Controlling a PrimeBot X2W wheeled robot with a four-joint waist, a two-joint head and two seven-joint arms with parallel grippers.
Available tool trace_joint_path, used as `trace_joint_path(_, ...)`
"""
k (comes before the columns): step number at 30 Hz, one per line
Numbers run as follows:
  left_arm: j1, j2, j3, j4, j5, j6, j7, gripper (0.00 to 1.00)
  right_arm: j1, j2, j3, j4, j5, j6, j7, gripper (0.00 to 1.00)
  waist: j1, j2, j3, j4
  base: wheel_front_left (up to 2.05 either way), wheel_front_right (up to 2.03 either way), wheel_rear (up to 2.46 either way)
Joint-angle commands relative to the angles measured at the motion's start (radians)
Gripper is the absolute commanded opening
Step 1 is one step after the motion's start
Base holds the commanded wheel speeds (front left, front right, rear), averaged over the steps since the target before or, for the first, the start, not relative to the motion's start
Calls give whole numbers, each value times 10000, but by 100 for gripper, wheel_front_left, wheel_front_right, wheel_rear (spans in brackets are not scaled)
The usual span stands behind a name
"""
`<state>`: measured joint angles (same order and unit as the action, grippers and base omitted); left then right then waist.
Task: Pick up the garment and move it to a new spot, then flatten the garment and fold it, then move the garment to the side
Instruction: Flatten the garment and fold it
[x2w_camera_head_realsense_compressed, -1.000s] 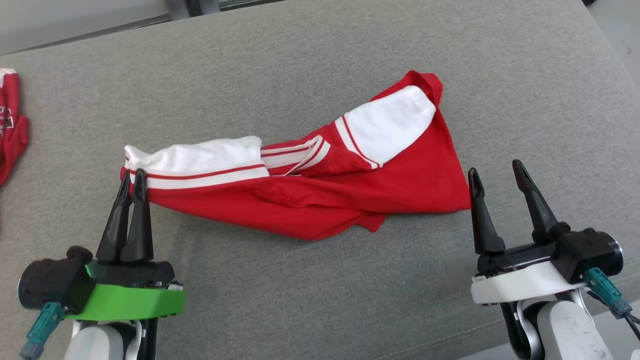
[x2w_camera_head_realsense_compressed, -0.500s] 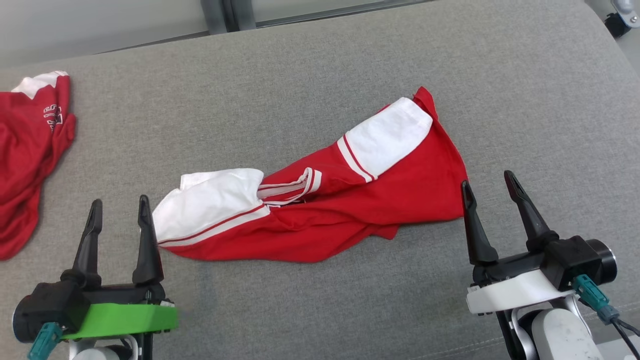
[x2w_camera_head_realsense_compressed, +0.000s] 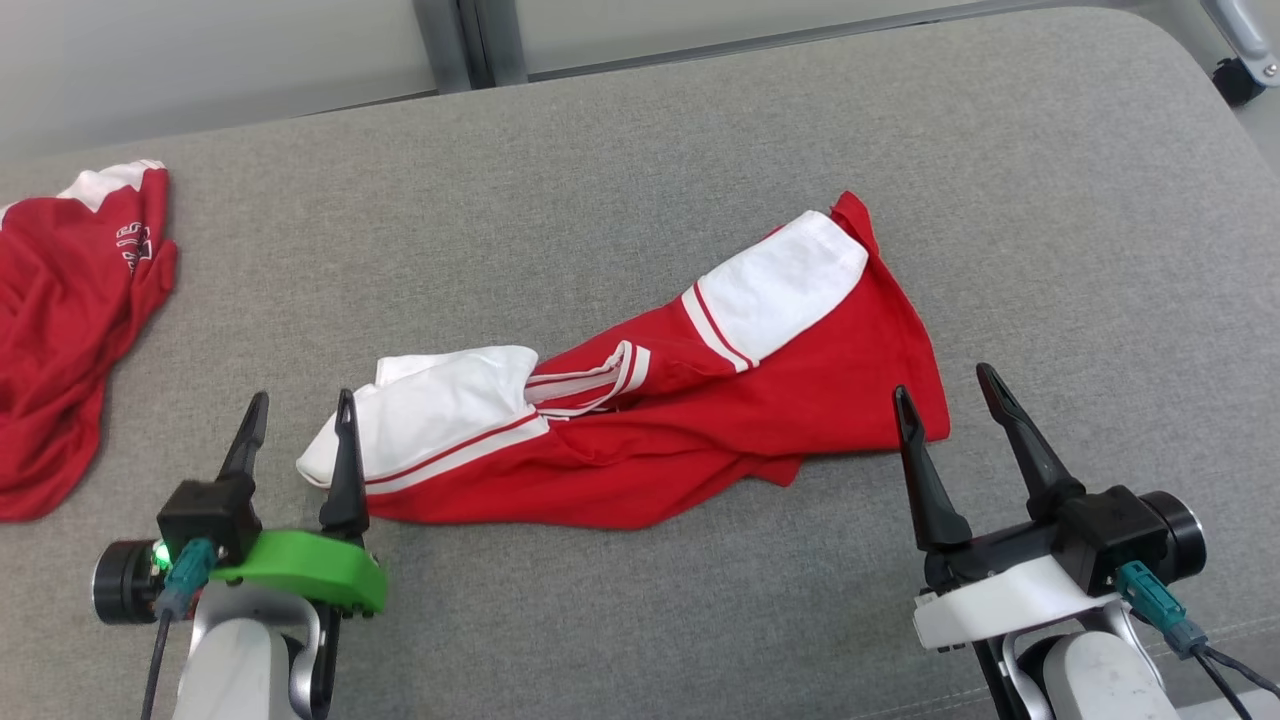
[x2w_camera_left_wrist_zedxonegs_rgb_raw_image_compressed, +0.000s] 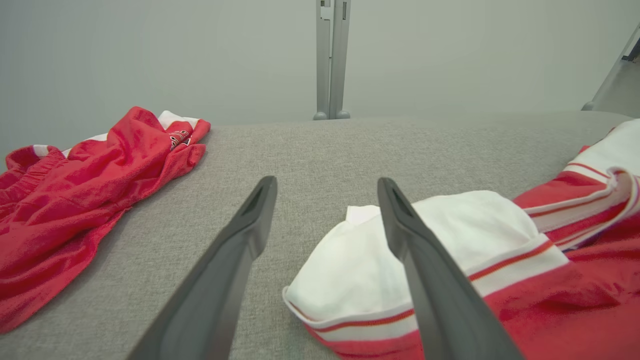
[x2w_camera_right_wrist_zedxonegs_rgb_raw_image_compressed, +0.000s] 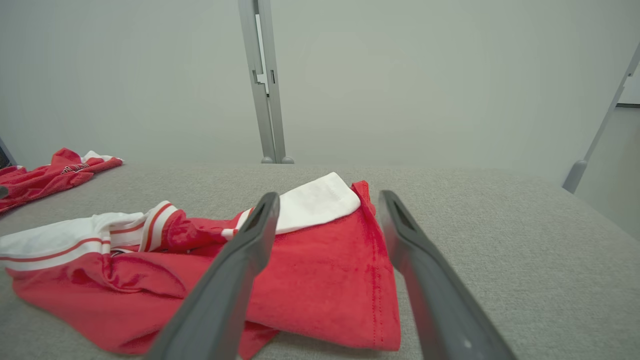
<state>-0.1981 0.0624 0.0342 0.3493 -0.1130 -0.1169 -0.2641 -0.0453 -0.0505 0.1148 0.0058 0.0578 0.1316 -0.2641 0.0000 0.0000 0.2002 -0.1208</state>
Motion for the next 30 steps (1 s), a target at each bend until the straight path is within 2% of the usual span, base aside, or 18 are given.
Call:
trace_joint_path(1, -583, 146, -53, 525, 107, 46, 68, 100, -62, -50, 26, 10, -47, -18, -4, 100, 0, 0, 134, -17, 0, 0, 0)
trace_joint_path(7, -2375, 624, -545, 2719, 566, 20, 1149, 100, -207, -123, 85, -40, -48, -18, -4, 100, 0, 0, 429, -150, 0, 0, 0)
trace_joint_path(11, -3074, 842, -938, 3677, 751, -46, 1659, 100, -204, -126, 46, -46, -55, -18, -4, 100, 0, 0, 528, -245, 0, 0, 0)
trace_joint_path(24, -3732, 1133, -1839, 4856, 306, -144, 1907, 98, -404, -57, 111, -69, 1, -18, -4, 100, 0, 0, 799, -510, 0, 0, 0)
trace_joint_path(25, -3772, 1150, -1934, 4896, 274, -147, 1925, 87, -414, -52, 122, -68, 7, -18, -4, 100, 0, 0, 817, -531, 0, 0, 0)
trace_joint_path(26, -3818, 1179, -2075, 4956, 207, -148, 1961, 38, -423, -50, 122, -64, 12, -18, -4, 100, 0, 0, 835, -556, 0, 0, 0)
trace_joint_path(27, -3847, 1200, -2203, 5029, 142, -149, 2016, 11, -424, -50, 124, -63, 14, -18, -4, 100, 0, 0, 845, -576, 0, 0, 0)
trace_joint_path(28, -3862, 1238, -2323, 5112, 61, -148, 2086, 0, -424, -50, 114, -58, 13, -18, -4, 100, 0, 0, 850, -602, 0, 0, 0)
trace_joint_path(30, -3908, 1324, -2477, 5133, -155, -131, 1944, 0, -397, -44, 96, -37, 20, -18, -4, 100, 0, 0, 845, -646, 0, 0, 0)
